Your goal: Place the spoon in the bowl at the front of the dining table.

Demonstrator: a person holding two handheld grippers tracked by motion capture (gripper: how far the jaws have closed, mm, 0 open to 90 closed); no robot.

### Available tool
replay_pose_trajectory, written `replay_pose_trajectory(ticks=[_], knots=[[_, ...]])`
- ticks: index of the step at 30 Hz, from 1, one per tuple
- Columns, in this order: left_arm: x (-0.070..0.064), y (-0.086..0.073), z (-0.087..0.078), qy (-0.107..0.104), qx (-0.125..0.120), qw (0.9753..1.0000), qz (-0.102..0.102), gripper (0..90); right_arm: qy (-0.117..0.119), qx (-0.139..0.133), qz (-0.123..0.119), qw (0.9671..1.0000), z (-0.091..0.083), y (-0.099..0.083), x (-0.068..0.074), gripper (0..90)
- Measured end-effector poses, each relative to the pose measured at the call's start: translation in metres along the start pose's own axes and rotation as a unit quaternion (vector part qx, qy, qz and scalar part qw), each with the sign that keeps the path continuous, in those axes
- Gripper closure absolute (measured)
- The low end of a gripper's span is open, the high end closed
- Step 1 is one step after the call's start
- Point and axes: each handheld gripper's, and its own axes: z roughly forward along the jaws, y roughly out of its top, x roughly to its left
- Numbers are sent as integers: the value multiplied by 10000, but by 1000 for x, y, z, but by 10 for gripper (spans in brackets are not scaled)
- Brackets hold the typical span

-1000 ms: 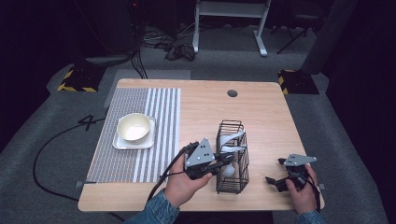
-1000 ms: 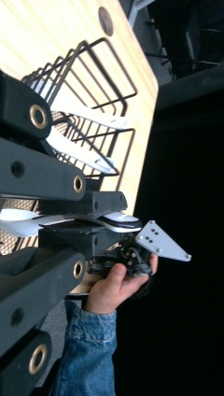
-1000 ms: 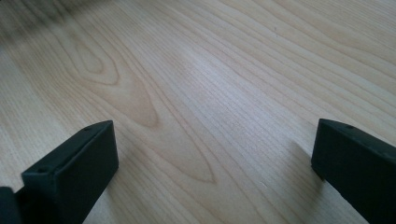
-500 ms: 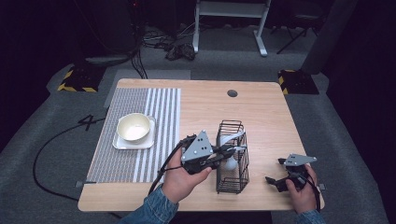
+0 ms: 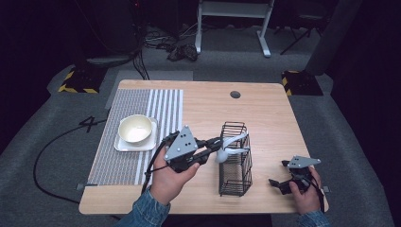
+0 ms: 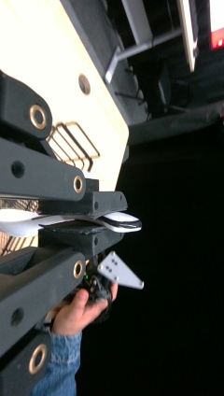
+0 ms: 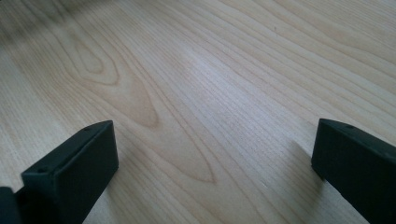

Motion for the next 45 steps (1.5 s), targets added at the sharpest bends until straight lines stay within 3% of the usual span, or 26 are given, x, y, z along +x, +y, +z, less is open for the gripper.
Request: replay_pose_trajectory(ticks=[10, 21, 26, 35, 45], knots=[[15, -4, -26, 556, 46, 9984, -39, 850, 0, 1, 1, 10000, 0, 0, 0, 5], [35, -6, -48, 1070, 77, 9942, -59, 850, 1, 1, 1, 10000, 0, 0, 0, 5], [47, -8, -59, 1366, 99, 9906, -57, 850, 2, 2, 3, 10000, 0, 0, 0, 5], [62, -10, -72, 1677, 108, 9857, -93, 850, 0, 1, 1, 10000, 0, 0, 0, 5], [86, -18, -88, 2114, 155, 9770, -215, 851, 0, 0, 1, 10000, 0, 0, 0, 5]])
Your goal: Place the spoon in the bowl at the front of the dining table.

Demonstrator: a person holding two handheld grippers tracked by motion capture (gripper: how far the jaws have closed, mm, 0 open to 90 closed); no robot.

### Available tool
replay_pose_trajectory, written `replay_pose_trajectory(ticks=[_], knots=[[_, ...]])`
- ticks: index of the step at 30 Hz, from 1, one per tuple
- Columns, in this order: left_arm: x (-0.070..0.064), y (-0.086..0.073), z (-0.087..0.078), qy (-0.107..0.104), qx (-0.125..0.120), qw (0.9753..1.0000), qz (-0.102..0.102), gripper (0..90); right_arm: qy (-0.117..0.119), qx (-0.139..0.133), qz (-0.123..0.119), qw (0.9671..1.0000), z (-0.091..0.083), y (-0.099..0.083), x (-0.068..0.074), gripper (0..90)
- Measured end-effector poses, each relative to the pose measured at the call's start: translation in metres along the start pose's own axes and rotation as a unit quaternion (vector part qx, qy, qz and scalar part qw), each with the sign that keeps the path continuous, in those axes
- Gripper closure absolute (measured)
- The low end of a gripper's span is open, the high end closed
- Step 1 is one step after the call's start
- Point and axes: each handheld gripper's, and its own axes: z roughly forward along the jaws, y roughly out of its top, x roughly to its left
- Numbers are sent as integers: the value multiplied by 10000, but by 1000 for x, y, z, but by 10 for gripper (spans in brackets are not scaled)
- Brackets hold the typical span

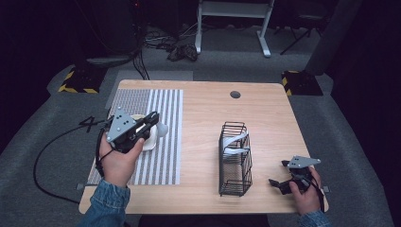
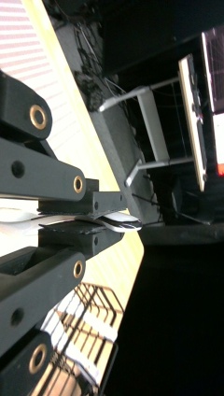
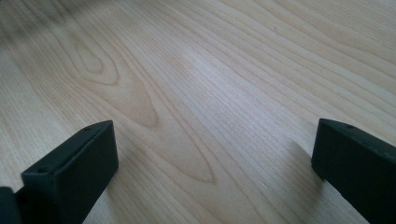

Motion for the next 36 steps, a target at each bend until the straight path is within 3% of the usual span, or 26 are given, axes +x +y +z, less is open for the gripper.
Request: replay_pose_trajectory(ticks=[6, 16, 25, 36], knots=[[16, -7, 6, 266, 149, 9995, 38, 851, 0, 0, 0, 10000, 0, 0, 0, 5], [42, -21, 3, 734, 200, 9970, -123, 851, 1, -2, 2, 10000, 0, 0, 0, 5], [69, -37, 5, 1192, 445, 9917, -200, 851, 1, 0, 0, 10000, 0, 0, 0, 5], [89, -54, 10, 1538, 552, 9858, -387, 850, 1, -1, 0, 10000, 0, 0, 0, 5]])
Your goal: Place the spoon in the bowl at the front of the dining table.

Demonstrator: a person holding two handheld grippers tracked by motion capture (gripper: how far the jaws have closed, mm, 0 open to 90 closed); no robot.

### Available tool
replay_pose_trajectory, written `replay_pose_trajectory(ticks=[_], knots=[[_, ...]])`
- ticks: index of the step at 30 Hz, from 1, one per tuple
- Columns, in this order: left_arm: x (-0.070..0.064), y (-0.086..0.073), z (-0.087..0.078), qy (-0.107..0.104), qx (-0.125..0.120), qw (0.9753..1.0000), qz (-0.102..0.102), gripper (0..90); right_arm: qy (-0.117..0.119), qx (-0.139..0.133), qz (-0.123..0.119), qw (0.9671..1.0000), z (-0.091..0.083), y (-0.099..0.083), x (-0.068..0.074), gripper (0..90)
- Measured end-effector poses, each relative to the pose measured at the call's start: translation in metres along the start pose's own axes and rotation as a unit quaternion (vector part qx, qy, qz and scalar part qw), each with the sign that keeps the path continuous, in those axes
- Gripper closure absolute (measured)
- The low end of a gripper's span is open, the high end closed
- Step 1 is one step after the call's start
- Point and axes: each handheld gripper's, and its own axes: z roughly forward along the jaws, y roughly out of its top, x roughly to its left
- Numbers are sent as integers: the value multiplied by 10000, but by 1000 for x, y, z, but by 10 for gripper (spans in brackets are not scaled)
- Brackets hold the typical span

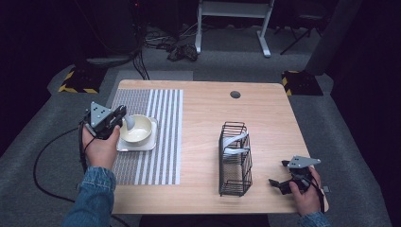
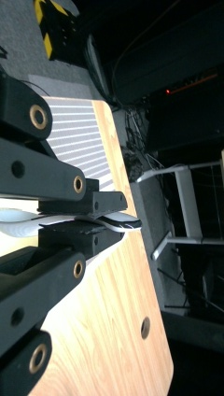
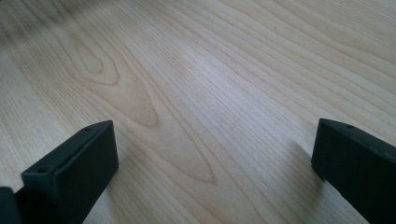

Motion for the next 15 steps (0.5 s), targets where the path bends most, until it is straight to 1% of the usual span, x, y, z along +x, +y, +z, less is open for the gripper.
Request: replay_pose_trajectory(ticks=[3, 6, 11, 12, 15], knots=[[3, -5, 4, 66, 75, 9999, 0, 851, 0, -1, 0, 10000, 0, 0, 0, 5], [8, -10, 10, 69, 155, 9998, -49, 850, -1, 0, -1, 10000, 0, 0, 0, 5], [11, -19, 19, 115, 242, 9994, -218, 851, -1, 0, -1, 10000, 0, 0, 0, 5], [11, -20, 20, 99, 244, 9994, -211, 851, 0, -1, -1, 10000, 0, 0, 0, 5], [7, -23, 24, 120, 330, 9994, -29, 851, -1, 0, 0, 10000, 0, 0, 0, 5]])
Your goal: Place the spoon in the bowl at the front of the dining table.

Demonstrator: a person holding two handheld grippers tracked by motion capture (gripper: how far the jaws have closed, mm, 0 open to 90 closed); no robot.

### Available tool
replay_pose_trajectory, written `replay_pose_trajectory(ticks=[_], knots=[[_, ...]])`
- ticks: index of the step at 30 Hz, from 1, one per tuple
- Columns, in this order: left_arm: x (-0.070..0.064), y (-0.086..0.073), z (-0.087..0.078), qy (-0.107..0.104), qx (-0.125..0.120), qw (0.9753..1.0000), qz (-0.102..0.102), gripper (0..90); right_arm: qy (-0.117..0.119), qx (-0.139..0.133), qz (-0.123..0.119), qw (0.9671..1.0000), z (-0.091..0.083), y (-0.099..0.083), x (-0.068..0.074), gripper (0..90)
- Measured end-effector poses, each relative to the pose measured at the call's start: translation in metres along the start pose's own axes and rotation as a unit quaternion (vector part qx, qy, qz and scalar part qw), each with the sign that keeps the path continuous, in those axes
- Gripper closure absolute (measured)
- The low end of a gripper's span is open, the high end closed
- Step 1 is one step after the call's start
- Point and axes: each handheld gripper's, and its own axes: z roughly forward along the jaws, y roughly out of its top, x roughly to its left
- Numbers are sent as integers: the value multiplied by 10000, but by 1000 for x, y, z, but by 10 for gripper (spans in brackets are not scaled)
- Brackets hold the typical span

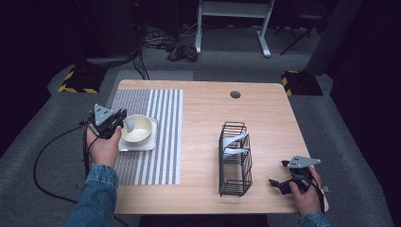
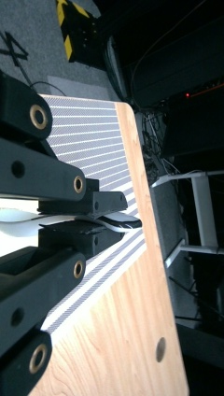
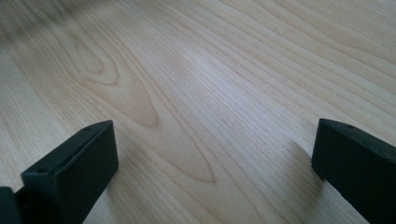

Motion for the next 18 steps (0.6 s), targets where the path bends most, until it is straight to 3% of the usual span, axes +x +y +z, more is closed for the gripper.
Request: replay_pose_trajectory(ticks=[1, 5, 9, 18], knots=[[-1, -1, 2, 9, 22, 10000, 55, 850, 1, -1, -2, 10000, 0, 0, 0, 5], [-1, -5, 12, 23, 114, 9999, -49, 850, 0, -1, 0, 10000, 0, 0, 0, 5], [-5, -10, 23, 133, 288, 9995, 64, 850, 4, -2, -1, 10000, 0, 0, 0, 5], [-12, -13, 25, 139, 302, 9992, 211, 844, 4, -1, 0, 10000, 0, 0, 0, 5]])
